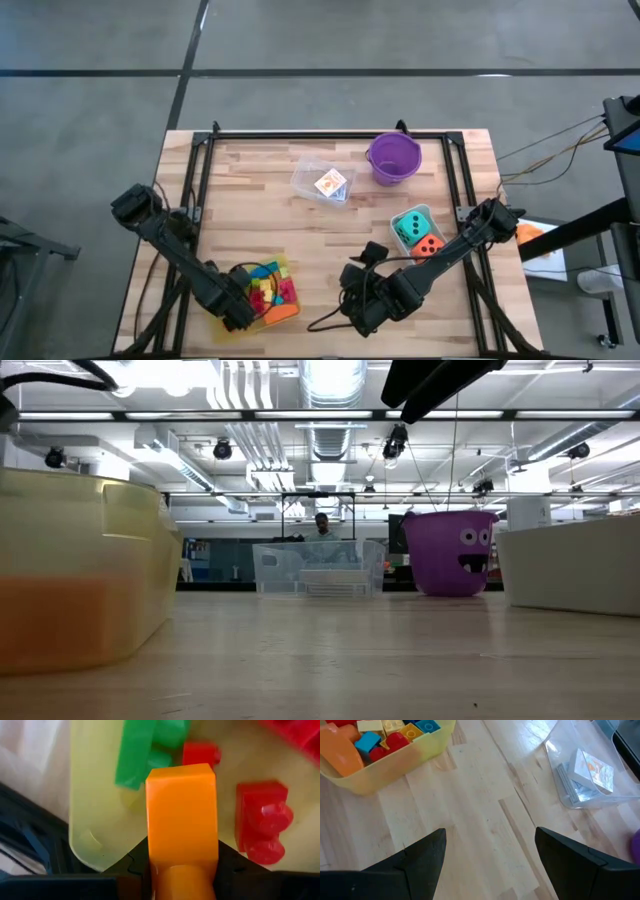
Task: Pick & Place Toys
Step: Put the orange game piece into the yellow bin
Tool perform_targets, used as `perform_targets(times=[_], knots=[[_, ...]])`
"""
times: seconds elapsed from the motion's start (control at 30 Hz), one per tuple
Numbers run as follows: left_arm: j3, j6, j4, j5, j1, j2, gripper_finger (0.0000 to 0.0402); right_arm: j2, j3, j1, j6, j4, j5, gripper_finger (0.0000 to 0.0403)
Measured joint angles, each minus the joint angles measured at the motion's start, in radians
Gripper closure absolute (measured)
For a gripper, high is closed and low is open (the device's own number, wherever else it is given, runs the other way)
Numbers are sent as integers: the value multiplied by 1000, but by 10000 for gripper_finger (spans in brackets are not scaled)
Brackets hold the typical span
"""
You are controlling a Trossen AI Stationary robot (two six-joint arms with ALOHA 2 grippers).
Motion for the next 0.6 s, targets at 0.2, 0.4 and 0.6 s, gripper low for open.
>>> perform_targets(times=[0.2, 0.4, 0.6], knots=[[-10, -74, 5, 22, -14, 1, 285, 0, 0, 0, 0, 4, -1, 100], [-74, -118, 23, 39, -5, 1, 285, 0, 0, 0, 0, 13, -11, 100], [-96, -69, 93, 54, 8, 0, 285, 0, 0, 0, -23, 25, -11, 100]])
